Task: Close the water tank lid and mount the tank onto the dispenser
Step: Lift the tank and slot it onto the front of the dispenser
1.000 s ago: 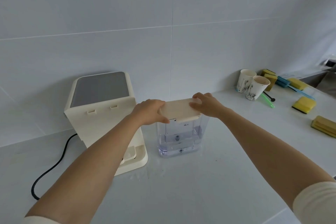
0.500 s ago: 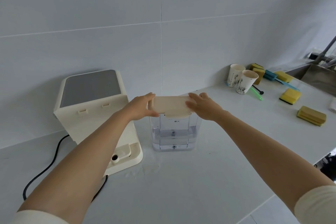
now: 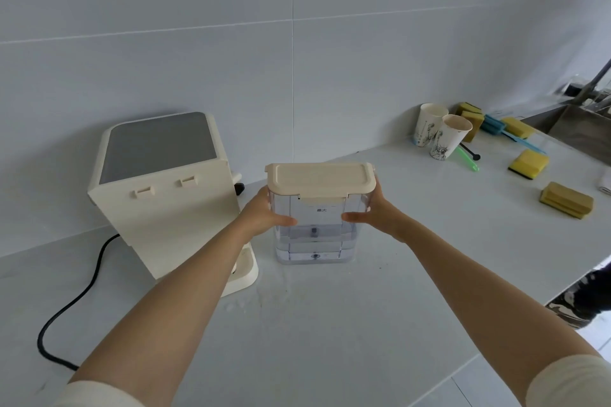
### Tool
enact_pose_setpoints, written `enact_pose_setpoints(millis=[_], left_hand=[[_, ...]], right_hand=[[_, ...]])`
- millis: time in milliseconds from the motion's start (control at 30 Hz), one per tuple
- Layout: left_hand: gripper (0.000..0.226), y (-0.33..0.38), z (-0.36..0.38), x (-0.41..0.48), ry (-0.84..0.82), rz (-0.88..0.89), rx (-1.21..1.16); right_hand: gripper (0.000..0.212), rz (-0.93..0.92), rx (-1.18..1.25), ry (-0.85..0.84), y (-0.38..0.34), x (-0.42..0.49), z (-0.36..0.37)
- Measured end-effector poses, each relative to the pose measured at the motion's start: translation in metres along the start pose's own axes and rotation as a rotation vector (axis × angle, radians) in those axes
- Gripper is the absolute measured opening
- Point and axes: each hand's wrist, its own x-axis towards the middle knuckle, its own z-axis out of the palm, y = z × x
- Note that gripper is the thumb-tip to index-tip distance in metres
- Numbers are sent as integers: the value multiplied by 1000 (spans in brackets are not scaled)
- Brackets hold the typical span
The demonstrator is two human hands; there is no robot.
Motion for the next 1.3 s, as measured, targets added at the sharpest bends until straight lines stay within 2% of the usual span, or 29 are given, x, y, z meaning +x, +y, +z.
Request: enact_pose_setpoints(millis=[167, 333, 600, 800, 900, 1067, 1300], left_hand=[[86, 6, 2, 6, 68, -11, 78], [85, 8, 1, 6, 85, -21, 77], [81, 16, 0, -10, 76, -18, 79], [75, 32, -12, -33, 143, 5, 46], [79, 40, -23, -46, 208, 0, 39], [77, 44, -46, -72, 288, -34, -78], [71, 31, -93, -116, 439, -73, -189]], right_hand=[[95, 53, 5, 13, 7, 5, 0], [84, 32, -8, 52, 5, 8, 0], [83, 38, -44, 64, -2, 2, -1], [81, 45, -122, 75, -29, -1, -11], [77, 6, -96, 41, -48, -2, -10], [57, -70, -60, -59, -84, -1, 7], [50, -127, -70, -198, -134, 8, 51]])
